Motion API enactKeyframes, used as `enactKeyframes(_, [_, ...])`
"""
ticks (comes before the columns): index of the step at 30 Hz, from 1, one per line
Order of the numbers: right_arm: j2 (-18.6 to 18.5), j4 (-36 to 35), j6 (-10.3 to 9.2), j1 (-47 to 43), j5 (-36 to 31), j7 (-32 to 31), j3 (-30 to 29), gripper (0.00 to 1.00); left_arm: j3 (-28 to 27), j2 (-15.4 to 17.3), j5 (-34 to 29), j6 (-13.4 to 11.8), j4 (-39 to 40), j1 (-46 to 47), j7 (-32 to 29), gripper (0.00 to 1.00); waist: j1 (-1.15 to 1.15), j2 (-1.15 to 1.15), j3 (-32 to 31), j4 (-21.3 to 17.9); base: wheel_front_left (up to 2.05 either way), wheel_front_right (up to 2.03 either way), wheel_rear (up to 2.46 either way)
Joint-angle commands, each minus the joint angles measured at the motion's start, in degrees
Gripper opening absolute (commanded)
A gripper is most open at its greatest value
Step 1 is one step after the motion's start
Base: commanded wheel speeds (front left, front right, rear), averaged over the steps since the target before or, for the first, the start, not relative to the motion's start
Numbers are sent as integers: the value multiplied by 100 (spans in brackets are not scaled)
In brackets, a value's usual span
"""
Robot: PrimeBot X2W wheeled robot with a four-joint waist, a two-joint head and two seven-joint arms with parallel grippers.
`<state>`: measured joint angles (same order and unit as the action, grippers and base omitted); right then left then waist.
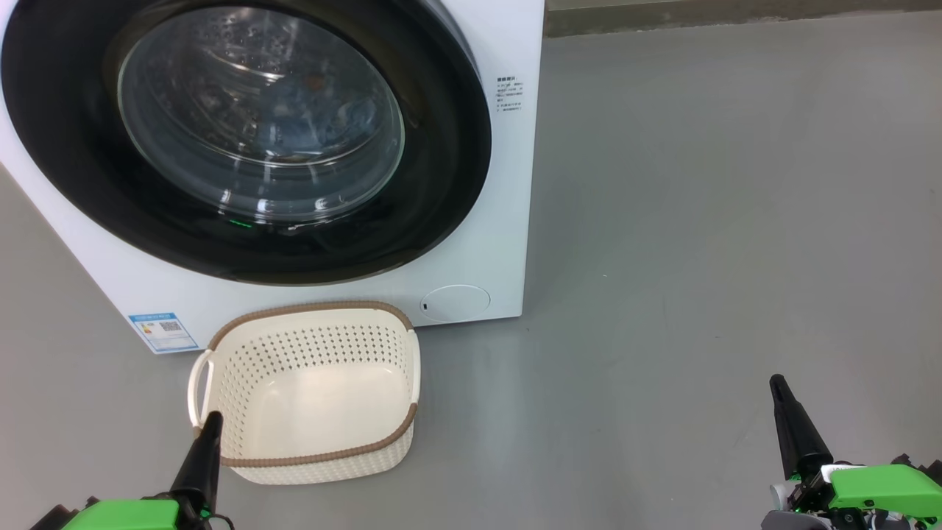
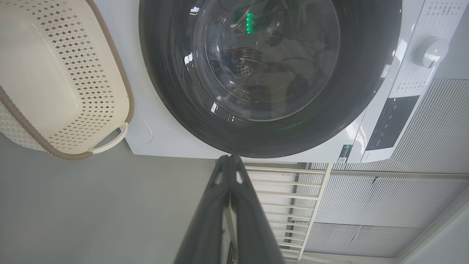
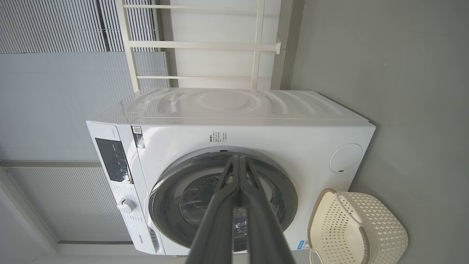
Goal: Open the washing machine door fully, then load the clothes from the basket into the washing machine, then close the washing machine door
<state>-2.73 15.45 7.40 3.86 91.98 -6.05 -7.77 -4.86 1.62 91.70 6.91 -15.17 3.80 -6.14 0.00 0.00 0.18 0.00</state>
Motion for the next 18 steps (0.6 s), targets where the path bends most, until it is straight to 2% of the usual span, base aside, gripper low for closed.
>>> enactKeyframes(1, [-19, -143, 9, 232, 18, -44, 125, 0, -164, 126, 48, 58, 110, 239, -34, 0, 0, 0, 0, 0, 0, 0, 0])
enactKeyframes(18, [-18, -143, 9, 233, 17, -45, 124, 0, -164, 126, 48, 58, 111, 239, -34, 0, 0, 0, 0, 0, 0, 0, 0])
